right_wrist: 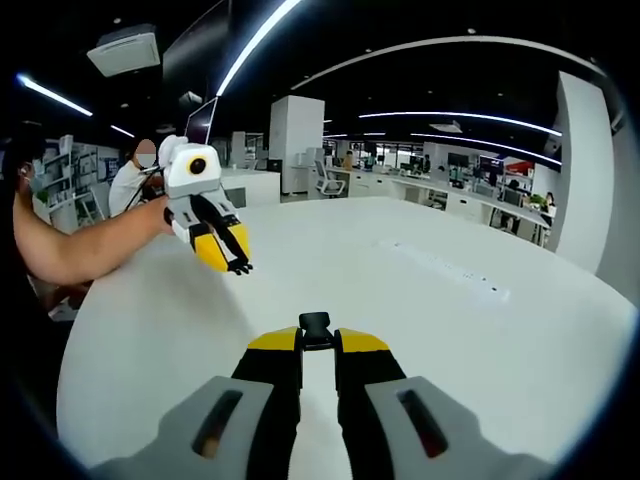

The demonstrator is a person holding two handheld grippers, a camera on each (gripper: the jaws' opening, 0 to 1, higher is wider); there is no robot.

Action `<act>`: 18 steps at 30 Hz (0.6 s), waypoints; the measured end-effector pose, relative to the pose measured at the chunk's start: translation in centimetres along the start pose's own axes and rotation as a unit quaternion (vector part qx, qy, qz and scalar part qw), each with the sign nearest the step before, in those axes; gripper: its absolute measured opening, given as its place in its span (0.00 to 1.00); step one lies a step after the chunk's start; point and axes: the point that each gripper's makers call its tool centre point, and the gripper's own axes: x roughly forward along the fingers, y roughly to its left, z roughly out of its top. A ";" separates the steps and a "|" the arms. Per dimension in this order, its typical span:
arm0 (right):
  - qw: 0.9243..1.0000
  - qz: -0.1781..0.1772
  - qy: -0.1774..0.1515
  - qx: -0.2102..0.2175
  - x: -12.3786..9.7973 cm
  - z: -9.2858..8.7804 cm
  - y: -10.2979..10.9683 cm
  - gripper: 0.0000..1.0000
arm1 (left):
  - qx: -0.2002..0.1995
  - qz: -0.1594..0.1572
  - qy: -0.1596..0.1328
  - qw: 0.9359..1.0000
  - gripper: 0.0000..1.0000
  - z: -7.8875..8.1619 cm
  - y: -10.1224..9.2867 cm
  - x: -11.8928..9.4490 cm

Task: Snap the two parts of the plastic buckle together until the buckle closes and remains connected.

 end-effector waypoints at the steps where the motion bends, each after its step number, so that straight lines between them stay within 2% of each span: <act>1: 1.000 0.000 0.000 0.000 -0.1 -0.1 0.2 0.10 | 0.001 0.001 0.000 1.000 0.10 0.0 -0.2 0.0; 18: 1.000 0.003 -0.003 -0.006 -1.1 -0.6 1.6 0.10 | 0.003 -0.002 0.015 1.000 0.10 -1.0 -1.7 -0.2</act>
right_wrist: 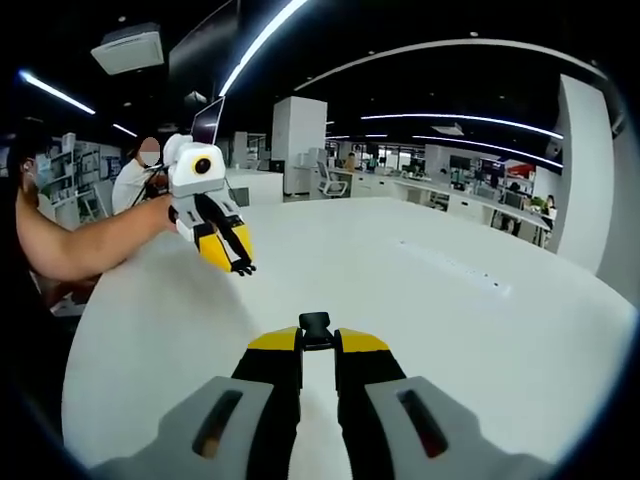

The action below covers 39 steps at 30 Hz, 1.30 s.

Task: Snap the two parts of the plastic buckle together until the buckle closes and remains connected.

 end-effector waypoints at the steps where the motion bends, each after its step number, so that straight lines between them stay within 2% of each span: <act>1: 1.000 0.001 0.001 -0.001 0.0 0.0 0.1 0.10 | 0.000 0.000 0.000 1.000 0.10 0.0 -0.1 0.0; 7: 1.000 0.004 0.007 -0.009 -0.1 -0.5 0.9 0.10 | 0.000 0.003 0.007 1.000 0.10 -0.4 -0.1 -0.2; 24: 0.999 0.023 0.018 -0.019 -0.3 -1.9 2.4 0.10 | 0.008 -0.016 0.027 0.999 0.10 -1.2 -1.4 -0.7; 27: 0.999 0.033 0.016 -0.026 -0.4 -1.9 3.0 0.10 | 0.005 -0.028 0.024 0.999 0.10 -1.2 -1.8 -0.9; 33: 0.999 0.037 0.023 -0.028 -0.3 -2.4 3.1 0.10 | 0.003 -0.043 0.031 0.999 0.10 -2.1 -2.0 -0.9; 39: 0.998 0.051 0.029 -0.022 -0.1 -3.0 3.4 0.10 | 0.000 -0.048 0.026 0.999 0.10 -2.2 -2.3 -1.4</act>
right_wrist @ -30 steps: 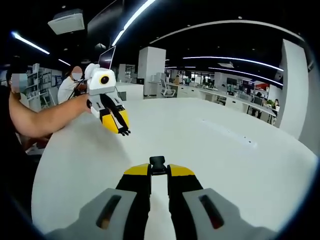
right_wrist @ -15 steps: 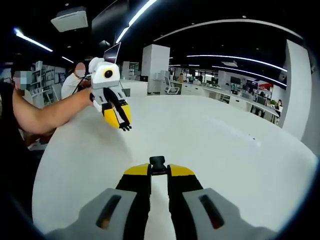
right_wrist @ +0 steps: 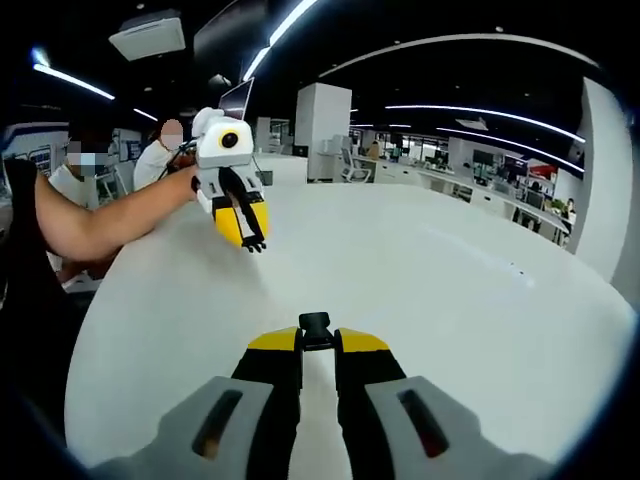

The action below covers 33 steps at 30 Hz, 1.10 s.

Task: Snap the two parts of the plastic buckle together until the buckle closes and remains connected.

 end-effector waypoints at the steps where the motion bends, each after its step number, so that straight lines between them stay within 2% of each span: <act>1: 1.000 0.001 0.000 0.000 0.0 0.0 0.0 0.10 | 0.000 0.000 0.000 1.000 0.10 0.0 0.0 -0.1; 8: 1.000 0.013 -0.002 0.000 0.0 -0.1 0.4 0.10 | 0.001 -0.009 0.005 1.000 0.10 -0.6 -0.1 0.0; 14: 0.999 0.041 -0.014 -0.008 0.0 -0.1 1.3 0.10 | 0.002 -0.019 0.010 1.000 0.10 -1.1 -0.3 0.2; 20: 0.999 0.033 -0.005 -0.001 0.0 -0.6 0.9 0.10 | 0.006 -0.015 0.018 1.000 0.10 -1.8 0.0 0.7; 28: 0.999 0.049 -0.002 -0.001 0.2 -0.9 1.4 0.10 | 0.010 -0.024 0.011 1.000 0.10 -1.5 -0.3 0.7; 33: 0.998 0.059 -0.008 -0.005 0.2 -0.7 2.0 0.10 | 0.018 -0.030 0.016 0.999 0.10 -1.8 -0.7 1.2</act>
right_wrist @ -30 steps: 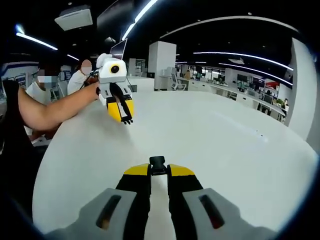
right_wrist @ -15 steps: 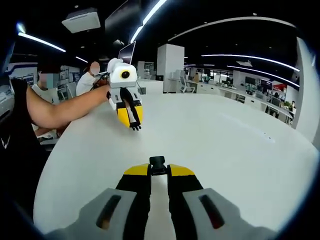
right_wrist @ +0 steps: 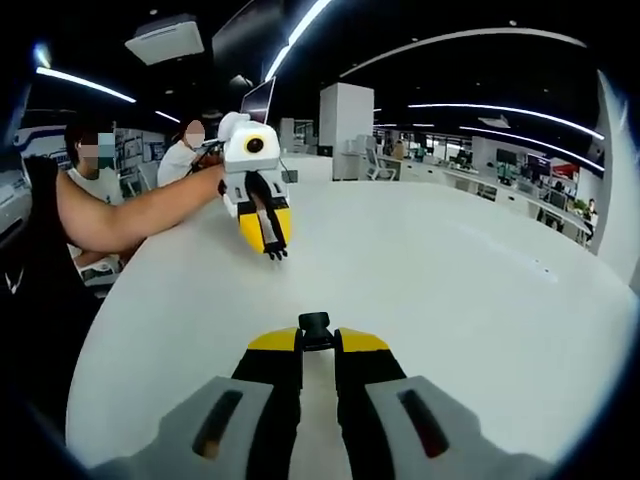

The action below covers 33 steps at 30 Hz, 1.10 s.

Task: Snap the two parts of the plastic buckle together until the buckle closes and remains connected.

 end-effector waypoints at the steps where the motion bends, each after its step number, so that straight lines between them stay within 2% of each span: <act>1: 1.000 0.000 -0.001 0.000 0.0 0.0 0.0 0.10 | 0.002 -0.001 0.001 1.000 0.10 -0.1 0.0 0.1; 10: 1.000 0.006 0.002 -0.001 0.1 -0.1 0.2 0.10 | 0.012 -0.002 -0.013 1.000 0.10 0.4 -0.1 0.1; 33: 1.000 0.009 0.012 -0.002 0.4 -0.6 0.2 0.10 | 0.027 -0.004 -0.003 1.000 0.10 0.1 -0.1 0.7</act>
